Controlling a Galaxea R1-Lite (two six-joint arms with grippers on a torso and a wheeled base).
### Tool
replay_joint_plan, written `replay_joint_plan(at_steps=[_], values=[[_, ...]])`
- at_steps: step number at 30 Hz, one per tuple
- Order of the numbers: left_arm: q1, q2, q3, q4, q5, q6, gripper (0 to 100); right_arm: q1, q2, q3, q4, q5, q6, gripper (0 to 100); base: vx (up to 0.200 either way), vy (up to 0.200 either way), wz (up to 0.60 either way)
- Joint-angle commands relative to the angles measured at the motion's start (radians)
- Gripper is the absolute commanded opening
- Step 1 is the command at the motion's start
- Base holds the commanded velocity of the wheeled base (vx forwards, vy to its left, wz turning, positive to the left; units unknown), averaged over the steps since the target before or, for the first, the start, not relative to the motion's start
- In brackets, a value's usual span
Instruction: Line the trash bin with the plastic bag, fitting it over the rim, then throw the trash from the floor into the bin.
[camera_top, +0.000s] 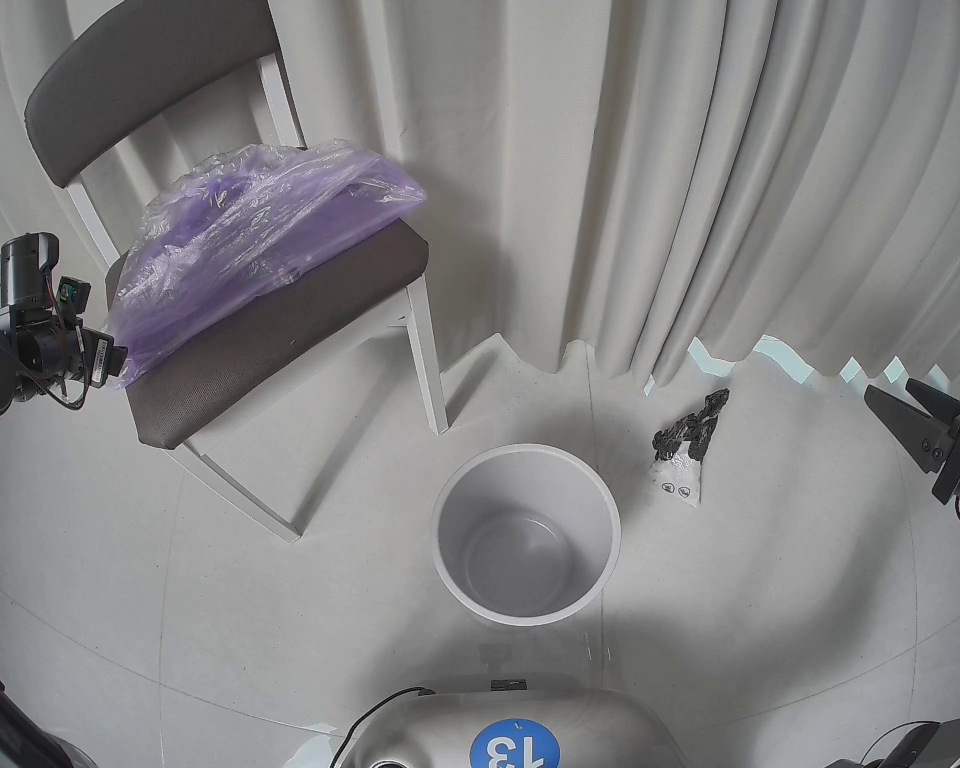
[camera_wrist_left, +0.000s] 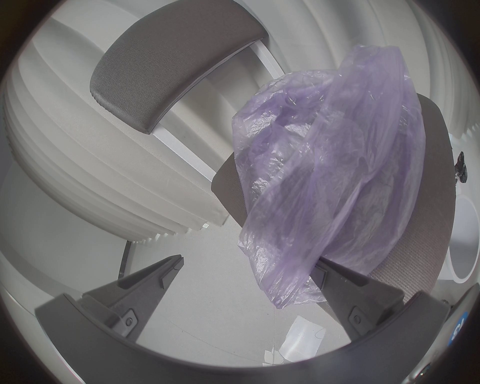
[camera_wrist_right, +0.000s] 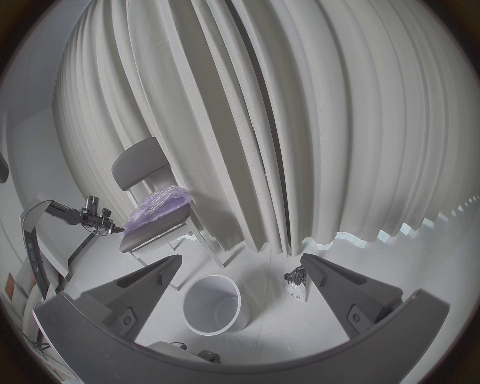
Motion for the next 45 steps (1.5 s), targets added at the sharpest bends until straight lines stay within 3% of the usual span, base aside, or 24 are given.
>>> replay_joint_plan(at_steps=[1, 10, 13, 18, 21, 25, 45], values=[[0.004, 0.006, 0.022, -0.024, 0.002, 0.0, 100, 0.0, 0.002, 0.002, -0.003, 0.0, 0.0, 100, 0.0, 0.0, 0.0], [0.014, 0.015, 0.022, -0.072, 0.011, 0.009, 100, 0.0, -0.002, 0.0, -0.004, 0.0, 0.002, 100, 0.0, 0.0, 0.0], [0.007, -0.005, 0.081, -0.097, 0.016, 0.026, 100, 0.0, -0.002, -0.002, -0.004, 0.0, 0.0, 100, 0.0, 0.0, 0.0], [0.005, -0.02, 0.153, -0.222, 0.02, 0.072, 100, 0.0, -0.003, 0.0, -0.004, 0.0, 0.0, 100, 0.0, 0.0, 0.0], [0.016, 0.006, 0.211, -0.359, 0.055, 0.152, 100, 0.0, -0.005, -0.002, -0.004, 0.0, 0.002, 100, 0.0, 0.0, 0.0], [0.01, 0.014, 0.259, -0.494, 0.063, 0.169, 100, 0.0, -0.008, 0.0, -0.004, 0.0, 0.0, 100, 0.0, 0.0, 0.0], [0.014, 0.044, 0.26, -0.52, 0.059, 0.179, 100, 0.0, -0.02, -0.005, -0.004, 0.0, 0.0, 100, 0.0, 0.0, 0.0]])
